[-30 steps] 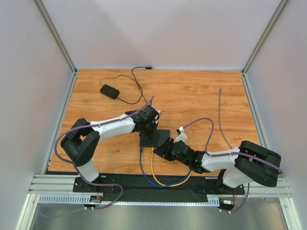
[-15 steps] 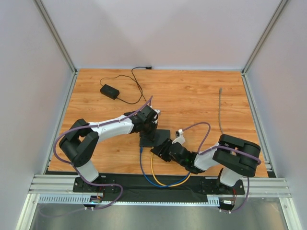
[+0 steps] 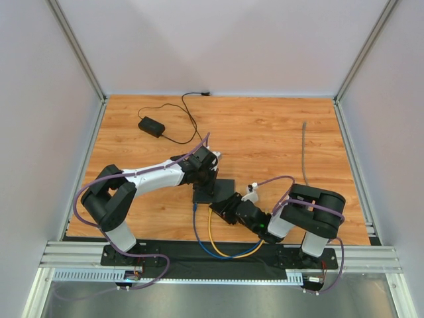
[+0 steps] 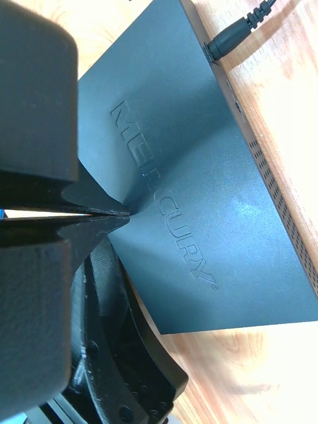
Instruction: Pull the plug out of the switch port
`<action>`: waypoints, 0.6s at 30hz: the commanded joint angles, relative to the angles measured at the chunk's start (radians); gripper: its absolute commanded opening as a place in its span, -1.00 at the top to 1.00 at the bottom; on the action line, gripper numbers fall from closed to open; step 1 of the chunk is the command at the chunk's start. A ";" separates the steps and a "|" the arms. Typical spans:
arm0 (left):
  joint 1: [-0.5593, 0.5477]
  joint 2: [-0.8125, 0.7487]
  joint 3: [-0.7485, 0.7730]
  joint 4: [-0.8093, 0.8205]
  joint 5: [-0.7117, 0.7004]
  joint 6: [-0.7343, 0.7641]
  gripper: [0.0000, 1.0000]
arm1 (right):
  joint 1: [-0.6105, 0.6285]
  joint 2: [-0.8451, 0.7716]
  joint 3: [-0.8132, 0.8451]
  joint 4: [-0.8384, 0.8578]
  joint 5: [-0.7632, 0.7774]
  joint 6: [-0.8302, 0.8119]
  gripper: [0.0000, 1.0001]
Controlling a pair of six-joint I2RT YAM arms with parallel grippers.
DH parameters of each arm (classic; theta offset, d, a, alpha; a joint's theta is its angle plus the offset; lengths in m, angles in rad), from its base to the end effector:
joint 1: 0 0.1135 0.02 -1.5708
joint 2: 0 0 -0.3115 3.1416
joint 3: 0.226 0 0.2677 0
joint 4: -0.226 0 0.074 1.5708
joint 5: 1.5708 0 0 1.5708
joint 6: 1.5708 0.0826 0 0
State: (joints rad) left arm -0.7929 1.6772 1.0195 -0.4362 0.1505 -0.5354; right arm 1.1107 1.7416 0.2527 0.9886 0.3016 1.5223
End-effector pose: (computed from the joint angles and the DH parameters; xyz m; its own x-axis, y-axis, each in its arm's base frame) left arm 0.2492 -0.2706 0.1729 -0.9202 0.2154 -0.3268 0.3292 0.8775 -0.3488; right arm 0.1500 0.2473 0.0920 -0.7493 0.6359 -0.1849 0.1769 0.4612 0.8695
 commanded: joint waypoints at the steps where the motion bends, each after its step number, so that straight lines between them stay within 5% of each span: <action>1: 0.000 0.036 -0.045 -0.059 -0.026 0.006 1.00 | 0.005 0.016 -0.013 0.035 0.082 0.042 0.32; 18: 0.000 0.026 -0.055 -0.064 -0.026 0.003 1.00 | 0.005 0.121 0.023 0.068 0.100 0.084 0.39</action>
State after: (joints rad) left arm -0.7914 1.6768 1.0153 -0.4286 0.1585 -0.5411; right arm 1.1107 1.8336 0.2760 1.0756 0.3405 1.6020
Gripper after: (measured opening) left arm 0.003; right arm 0.311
